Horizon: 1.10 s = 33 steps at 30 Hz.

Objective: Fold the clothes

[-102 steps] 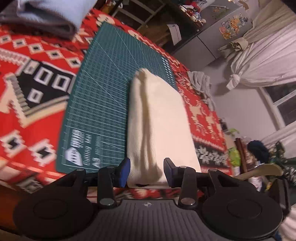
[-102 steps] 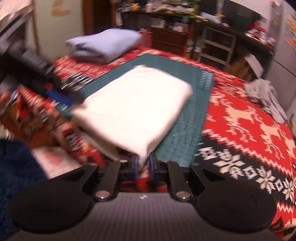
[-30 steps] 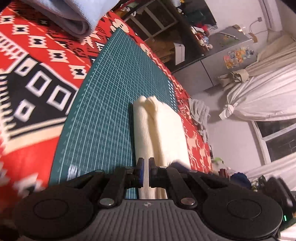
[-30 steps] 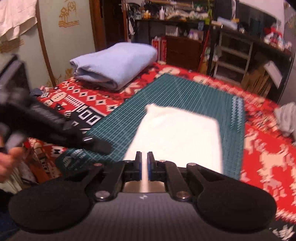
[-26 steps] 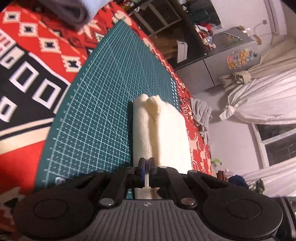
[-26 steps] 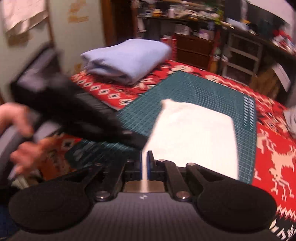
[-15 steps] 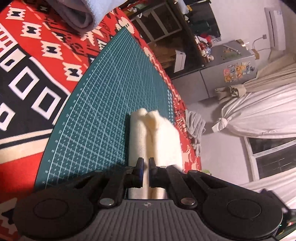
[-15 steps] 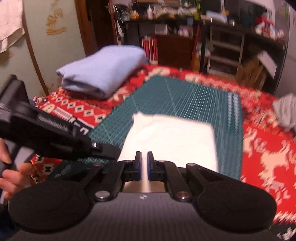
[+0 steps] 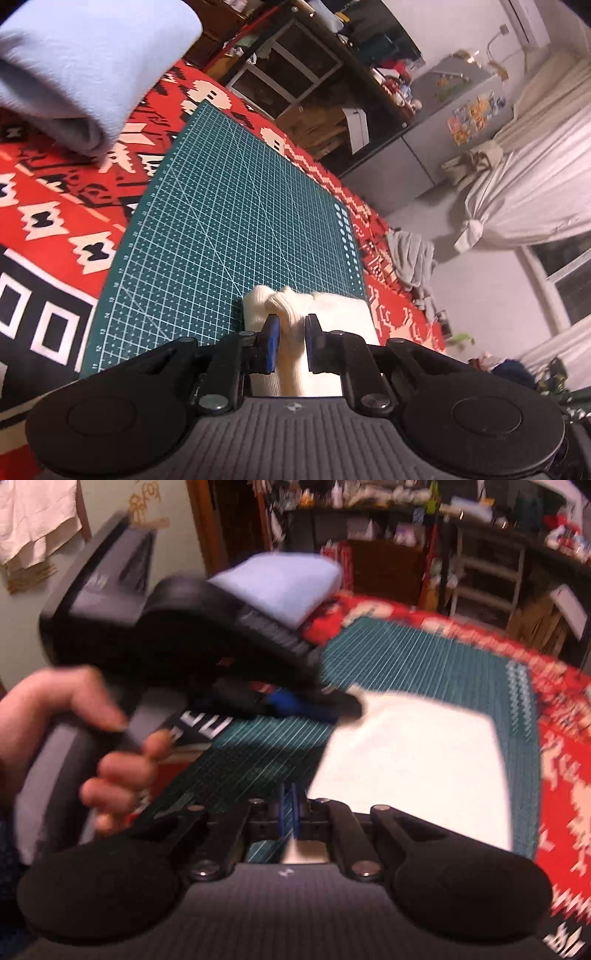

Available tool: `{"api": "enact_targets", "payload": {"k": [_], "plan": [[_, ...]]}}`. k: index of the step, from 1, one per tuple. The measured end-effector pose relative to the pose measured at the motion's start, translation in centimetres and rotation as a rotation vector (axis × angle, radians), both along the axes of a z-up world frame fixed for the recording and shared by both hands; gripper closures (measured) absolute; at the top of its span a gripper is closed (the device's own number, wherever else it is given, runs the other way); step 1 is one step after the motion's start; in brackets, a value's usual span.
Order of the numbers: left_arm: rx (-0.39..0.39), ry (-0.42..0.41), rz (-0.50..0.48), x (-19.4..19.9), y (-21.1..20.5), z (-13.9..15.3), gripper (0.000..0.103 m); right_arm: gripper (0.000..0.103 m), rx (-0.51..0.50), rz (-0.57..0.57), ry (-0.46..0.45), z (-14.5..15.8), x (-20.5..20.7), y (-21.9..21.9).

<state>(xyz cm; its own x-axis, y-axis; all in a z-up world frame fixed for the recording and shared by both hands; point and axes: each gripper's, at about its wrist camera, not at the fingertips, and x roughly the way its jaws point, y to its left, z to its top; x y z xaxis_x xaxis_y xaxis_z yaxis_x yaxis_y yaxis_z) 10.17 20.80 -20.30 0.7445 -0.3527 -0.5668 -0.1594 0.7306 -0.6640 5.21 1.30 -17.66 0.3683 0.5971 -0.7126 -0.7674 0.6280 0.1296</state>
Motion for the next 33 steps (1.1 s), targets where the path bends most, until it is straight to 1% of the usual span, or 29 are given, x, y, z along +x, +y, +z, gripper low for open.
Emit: {"api": "enact_targets", "payload": {"k": [1, 3, 5, 8, 10, 12, 14, 16, 17, 19, 21, 22, 24, 26, 27, 29, 33], "plan": [[0.026, -0.004, -0.002, -0.1, -0.2, 0.1, 0.096, 0.098, -0.003, 0.004, -0.005, -0.2, -0.3, 0.0], [0.077, -0.012, -0.003, -0.2, -0.5, 0.2, 0.097, 0.098, -0.006, 0.012, -0.014, -0.6, -0.9, -0.1], [0.044, -0.007, 0.011, -0.4, 0.1, -0.5, 0.097, 0.098, 0.007, 0.020, -0.015, -0.3, -1.3, -0.4], [-0.065, 0.008, 0.049, -0.8, 1.7, -1.7, 0.097, 0.098, 0.034, 0.007, -0.029, 0.6, -1.8, -1.6], [-0.116, 0.015, 0.069, -1.2, 2.4, -2.0, 0.097, 0.099, 0.073, -0.015, -0.020, 1.4, -1.9, -3.0], [-0.127, 0.014, 0.085, -1.7, 2.8, -1.7, 0.096, 0.098, 0.099, -0.051, -0.029, 2.2, -1.5, -4.6], [-0.108, 0.009, 0.101, -2.4, 3.0, -1.0, 0.094, 0.098, 0.112, -0.094, -0.045, 3.0, -1.2, -6.3], [-0.116, 0.002, 0.109, -3.2, 3.3, -0.5, 0.090, 0.096, 0.128, -0.145, -0.047, 3.4, -0.7, -8.3], [-0.128, 0.002, 0.115, -3.6, 3.4, -0.3, 0.081, 0.094, 0.135, -0.174, -0.043, 3.6, -0.4, -9.4], [-0.144, 0.006, 0.116, -4.3, 3.2, 0.2, 0.066, 0.091, 0.150, -0.235, -0.029, 3.8, 0.8, -11.5], [-0.144, 0.012, 0.100, -4.9, 2.4, 0.6, 0.065, 0.087, 0.159, -0.287, -0.001, 3.4, 2.1, -13.0], [-0.139, 0.020, 0.094, -5.2, 2.0, 0.7, 0.063, 0.086, 0.164, -0.298, 0.014, 3.1, 2.8, -13.7], [-0.129, 0.038, 0.082, -5.6, 1.0, 0.8, 0.060, 0.076, 0.176, -0.316, 0.043, 2.5, 4.0, -14.6], [-0.113, 0.054, 0.065, -5.9, -0.1, 0.8, 0.055, 0.073, 0.181, -0.323, 0.062, 1.9, 4.9, -15.0], [-0.097, 0.062, 0.053, -6.0, -0.7, 0.7, 0.054, 0.070, 0.185, -0.324, 0.073, 1.5, 5.5, -15.0], [-0.070, 0.077, 0.040, -6.0, -1.8, 0.4, 0.053, 0.069, 0.205, -0.326, 0.111, 0.6, 6.8, -14.9], [-0.059, 0.097, 0.035, -5.8, -3.3, -0.3, 0.053, 0.068, 0.259, -0.335, 0.210, -1.3, 8.7, -14.9]]}}
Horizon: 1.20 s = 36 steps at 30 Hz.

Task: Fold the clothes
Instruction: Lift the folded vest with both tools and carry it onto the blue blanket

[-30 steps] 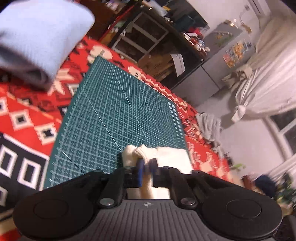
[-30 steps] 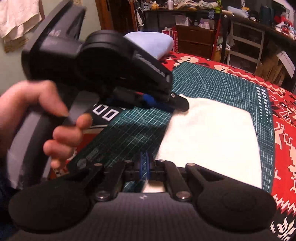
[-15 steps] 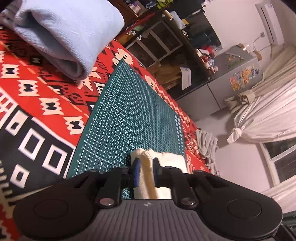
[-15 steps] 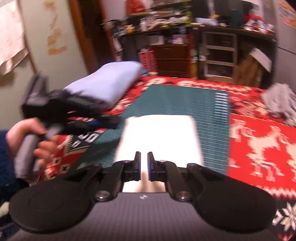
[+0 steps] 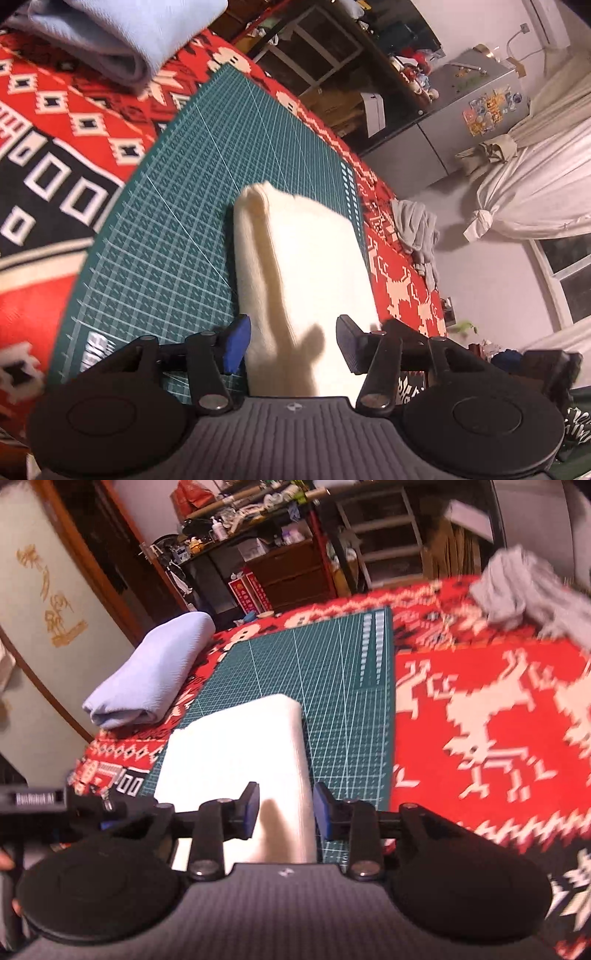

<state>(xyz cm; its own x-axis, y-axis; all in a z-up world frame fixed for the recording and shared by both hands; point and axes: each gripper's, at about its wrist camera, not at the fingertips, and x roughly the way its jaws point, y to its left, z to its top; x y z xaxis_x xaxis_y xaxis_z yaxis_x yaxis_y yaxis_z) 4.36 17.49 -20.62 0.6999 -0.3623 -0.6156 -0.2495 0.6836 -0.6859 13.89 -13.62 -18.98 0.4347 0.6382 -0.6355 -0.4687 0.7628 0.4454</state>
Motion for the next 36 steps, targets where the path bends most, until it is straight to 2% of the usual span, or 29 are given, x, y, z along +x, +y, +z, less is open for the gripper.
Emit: {"api": "enact_targets", "payload": {"k": [5, 6, 12, 16, 18, 20, 22, 25, 30, 36], "plan": [[0.077, 0.008, -0.007, 0.5, -0.9, -0.1, 0.053, 0.068, 0.047, 0.004, 0.074, -2.0, 1.6, 0.1], [0.082, 0.014, -0.007, 0.6, -0.9, -0.2, 0.053, 0.070, 0.047, 0.004, 0.075, -2.2, 1.6, 0.1], [0.077, 0.031, -0.007, 0.3, -0.2, -0.4, 0.055, 0.073, 0.028, 0.011, 0.079, -1.9, -0.4, 0.5], [0.068, 0.020, -0.042, 0.3, 0.3, -0.7, 0.055, 0.073, 0.023, 0.004, 0.068, -1.8, -2.0, 0.2], [0.067, 0.012, -0.050, 0.3, 0.3, -0.8, 0.058, 0.075, 0.040, -0.021, 0.074, -2.1, -2.2, 0.1], [0.070, -0.005, -0.056, 0.2, 0.1, -0.8, 0.068, 0.080, 0.043, -0.038, 0.070, -2.3, -2.4, 0.3], [0.079, -0.015, -0.053, 0.0, 0.0, -0.7, 0.072, 0.083, 0.034, -0.047, 0.049, -2.2, -2.8, 0.6], [0.059, -0.017, -0.040, -0.1, 0.2, -0.5, 0.075, 0.086, 0.012, -0.040, 0.010, -1.3, -3.4, 1.2], [-0.013, -0.034, 0.001, -0.3, 2.3, 0.7, 0.076, 0.086, 0.064, -0.036, 0.019, 0.8, -2.8, 2.0], [0.000, -0.114, 0.038, 1.5, 7.4, 6.2, 0.077, 0.086, 0.141, -0.023, -0.002, 5.3, -0.1, 6.5]]}}
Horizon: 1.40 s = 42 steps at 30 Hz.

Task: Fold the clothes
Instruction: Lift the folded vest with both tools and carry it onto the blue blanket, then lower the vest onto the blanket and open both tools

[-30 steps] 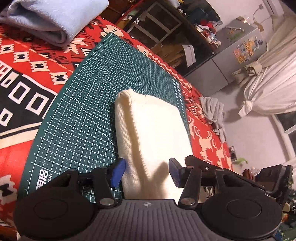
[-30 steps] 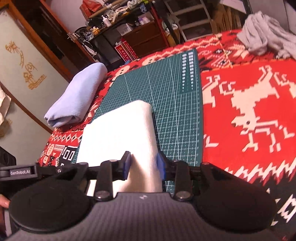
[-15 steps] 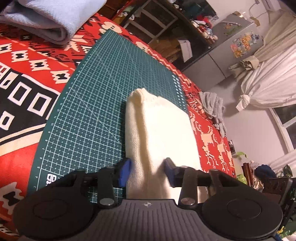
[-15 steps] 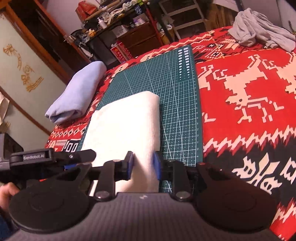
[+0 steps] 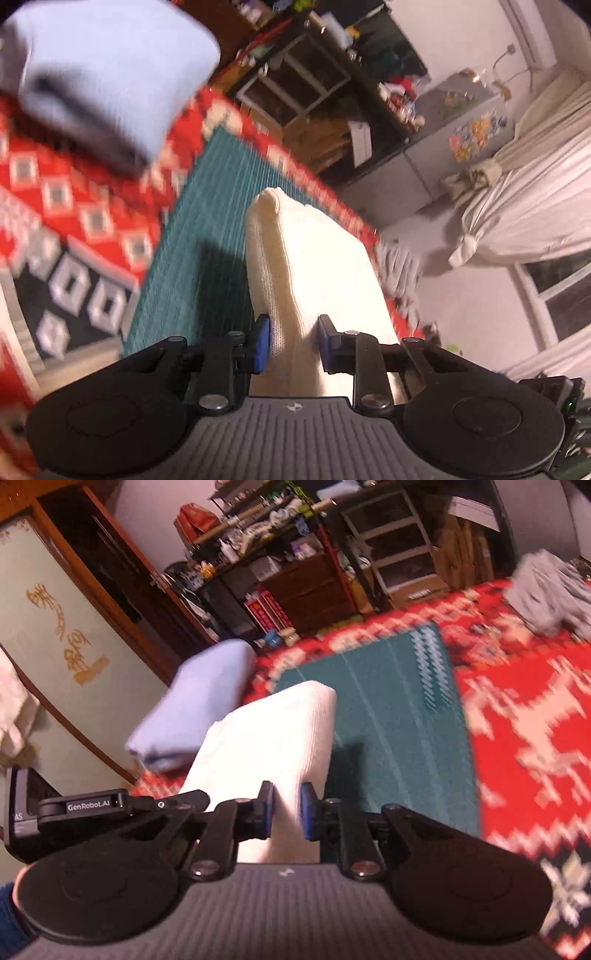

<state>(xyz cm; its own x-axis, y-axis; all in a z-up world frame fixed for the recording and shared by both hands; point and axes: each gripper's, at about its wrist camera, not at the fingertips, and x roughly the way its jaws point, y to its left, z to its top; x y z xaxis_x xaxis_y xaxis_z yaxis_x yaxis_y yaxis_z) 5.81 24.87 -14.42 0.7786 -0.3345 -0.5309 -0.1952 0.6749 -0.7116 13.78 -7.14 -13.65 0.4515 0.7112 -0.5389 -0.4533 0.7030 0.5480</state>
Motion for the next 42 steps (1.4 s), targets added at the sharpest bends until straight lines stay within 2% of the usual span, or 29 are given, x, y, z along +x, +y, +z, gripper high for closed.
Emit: {"api": "enact_targets", "payload": {"k": [3, 8, 12, 15, 17, 23, 26, 29, 35, 42], "plan": [[0.040, -0.035, 0.029, 1.9, 3.9, 3.2, 0.077, 0.086, 0.038, 0.003, -0.027, 2.7, 2.3, 4.3], [0.170, -0.098, 0.064, 6.1, 11.0, 8.6, 0.077, 0.086, 0.097, 0.002, -0.088, 6.2, 7.0, 13.1], [0.252, -0.109, 0.078, 9.7, 16.9, 10.7, 0.077, 0.086, 0.137, -0.010, -0.094, 7.5, 10.9, 20.6], [0.266, -0.095, 0.090, 11.9, 21.5, 10.6, 0.077, 0.086, 0.136, -0.014, -0.091, 7.3, 13.5, 26.1], [0.248, -0.081, 0.096, 13.0, 24.4, 9.8, 0.077, 0.086, 0.134, -0.019, -0.082, 6.6, 15.0, 29.2], [0.219, -0.029, 0.114, 14.8, 29.9, 5.7, 0.077, 0.086, 0.082, -0.037, -0.057, 2.7, 17.2, 36.5], [0.161, -0.003, 0.140, 14.8, 31.3, 3.1, 0.076, 0.085, 0.064, -0.051, -0.012, 0.2, 17.0, 37.9], [0.110, -0.032, 0.165, 13.6, 31.5, 2.2, 0.074, 0.083, 0.054, -0.056, -0.034, -0.9, 16.2, 38.4], [0.146, -0.031, 0.176, 10.9, 30.4, 2.6, 0.073, 0.081, 0.084, -0.067, 0.021, -2.4, 13.7, 36.8], [0.171, -0.009, 0.177, 6.8, 29.1, 1.9, 0.074, 0.087, 0.135, -0.068, 0.067, -4.2, 9.2, 34.4]]}}
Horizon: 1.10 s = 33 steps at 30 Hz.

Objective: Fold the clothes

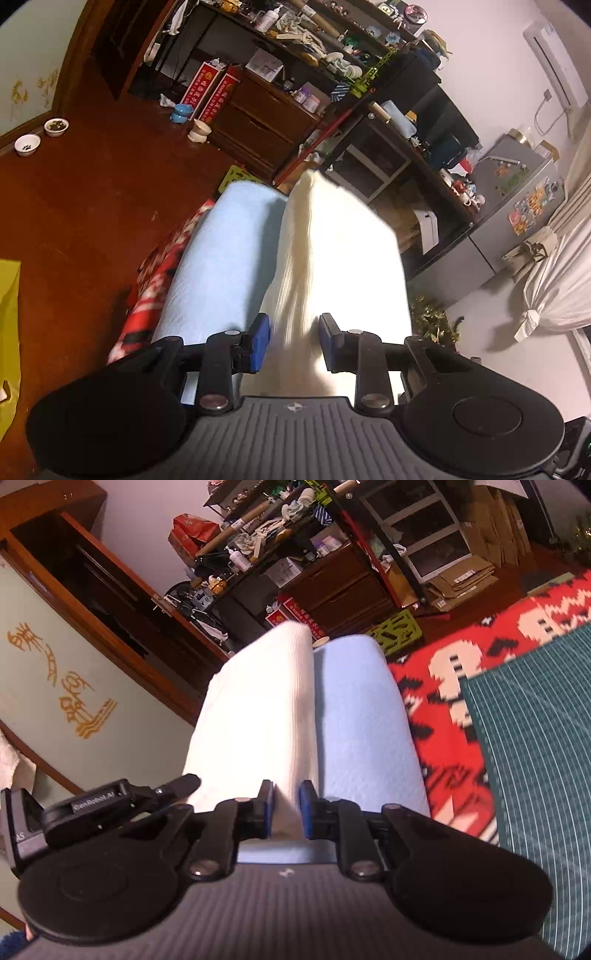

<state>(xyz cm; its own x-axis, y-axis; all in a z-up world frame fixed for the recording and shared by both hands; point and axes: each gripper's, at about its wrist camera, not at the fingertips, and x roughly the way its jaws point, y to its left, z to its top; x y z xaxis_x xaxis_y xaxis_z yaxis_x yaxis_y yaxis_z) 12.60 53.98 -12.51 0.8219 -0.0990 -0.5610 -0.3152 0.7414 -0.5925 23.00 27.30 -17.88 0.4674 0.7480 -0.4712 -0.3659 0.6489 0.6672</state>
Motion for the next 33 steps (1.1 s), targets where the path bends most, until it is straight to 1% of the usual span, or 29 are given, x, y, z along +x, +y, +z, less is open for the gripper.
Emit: {"api": "enact_targets", "payload": {"k": [4, 7, 9, 12, 14, 16, 17, 19, 20, 21, 22, 24, 25, 26, 27, 28, 29, 30, 31, 33], "plan": [[0.009, -0.005, 0.017, -1.9, -0.7, 0.0, 0.076, 0.089, 0.007, 0.015, 0.019, -0.1, -1.4, -1.0], [0.040, -0.012, 0.017, -2.8, -1.1, 0.8, 0.078, 0.091, 0.013, 0.045, 0.013, 0.5, -1.7, -2.0], [0.082, -0.011, 0.014, -3.5, -1.8, 1.6, 0.082, 0.091, 0.011, 0.077, 0.005, 1.1, -1.6, -2.8], [0.165, -0.002, -0.002, -5.0, -3.7, 2.7, 0.081, 0.088, -0.044, 0.120, -0.055, 2.2, -2.8, -3.9], [0.224, 0.020, -0.013, -6.0, -5.5, 3.3, 0.067, 0.087, -0.099, 0.149, -0.103, 2.9, -3.8, -4.6], [0.276, 0.042, -0.015, -7.1, -7.6, 3.5, 0.060, 0.086, -0.176, 0.176, -0.159, 3.7, -4.8, -5.1], [0.295, 0.051, -0.018, -7.7, -8.6, 3.6, 0.058, 0.083, -0.218, 0.186, -0.182, 4.0, -5.4, -5.4], [0.314, 0.062, -0.010, -9.1, -10.6, 3.4, 0.051, 0.078, -0.278, 0.206, -0.221, 4.8, -6.5, -6.1], [0.316, 0.068, -0.010, -9.7, -11.6, 3.2, 0.044, 0.073, -0.305, 0.212, -0.241, 5.2, -7.1, -6.5], [0.317, 0.071, -0.020, -10.4, -12.6, 3.0, 0.042, 0.066, -0.329, 0.218, -0.260, 5.5, -7.8, -6.9], [0.316, 0.070, -0.022, -11.0, -13.4, 2.9, 0.039, 0.063, -0.352, 0.225, -0.277, 5.9, -8.4, -7.4], [0.311, 0.068, -0.017, -12.2, -15.0, 2.6, 0.035, 0.048, -0.387, 0.238, -0.305, 6.5, -9.8, -8.4], [0.311, 0.067, -0.017, -12.8, -15.8, 2.5, 0.031, 0.043, -0.398, 0.247, -0.313, 6.7, -10.3, -8.9], [0.312, 0.066, -0.018, -13.4, -16.6, 2.4, 0.025, 0.034, -0.407, 0.253, -0.319, 6.8, -10.8, -9.4], [0.321, 0.066, -0.022, -13.8, -17.3, 2.3, 0.023, 0.028, -0.413, 0.253, -0.323, 6.9, -11.3, -10.0], [0.337, 0.065, -0.023, -14.3, -18.1, 2.2, 0.019, 0.025, -0.420, 0.252, -0.329, 7.0, -11.9, -10.5], [0.357, 0.068, -0.021, -14.7, -18.9, 2.1, 0.015, 0.019, -0.430, 0.251, -0.333, 7.1, -12.4, -11.0], [0.372, 0.074, -0.019, -15.2, -19.7, 1.9, 0.013, 0.015, -0.438, 0.249, -0.333, 7.0, -12.8, -11.4], [0.380, 0.079, -0.019, -15.6, -20.4, 1.7, 0.011, 0.013, -0.441, 0.247, -0.332, 6.9, -13.2, -11.8], [0.398, 0.088, -0.028, -16.3, -21.4, 1.4, 0.011, 0.003, -0.449, 0.243, -0.329, 6.8, -14.1, -12.7]]}}
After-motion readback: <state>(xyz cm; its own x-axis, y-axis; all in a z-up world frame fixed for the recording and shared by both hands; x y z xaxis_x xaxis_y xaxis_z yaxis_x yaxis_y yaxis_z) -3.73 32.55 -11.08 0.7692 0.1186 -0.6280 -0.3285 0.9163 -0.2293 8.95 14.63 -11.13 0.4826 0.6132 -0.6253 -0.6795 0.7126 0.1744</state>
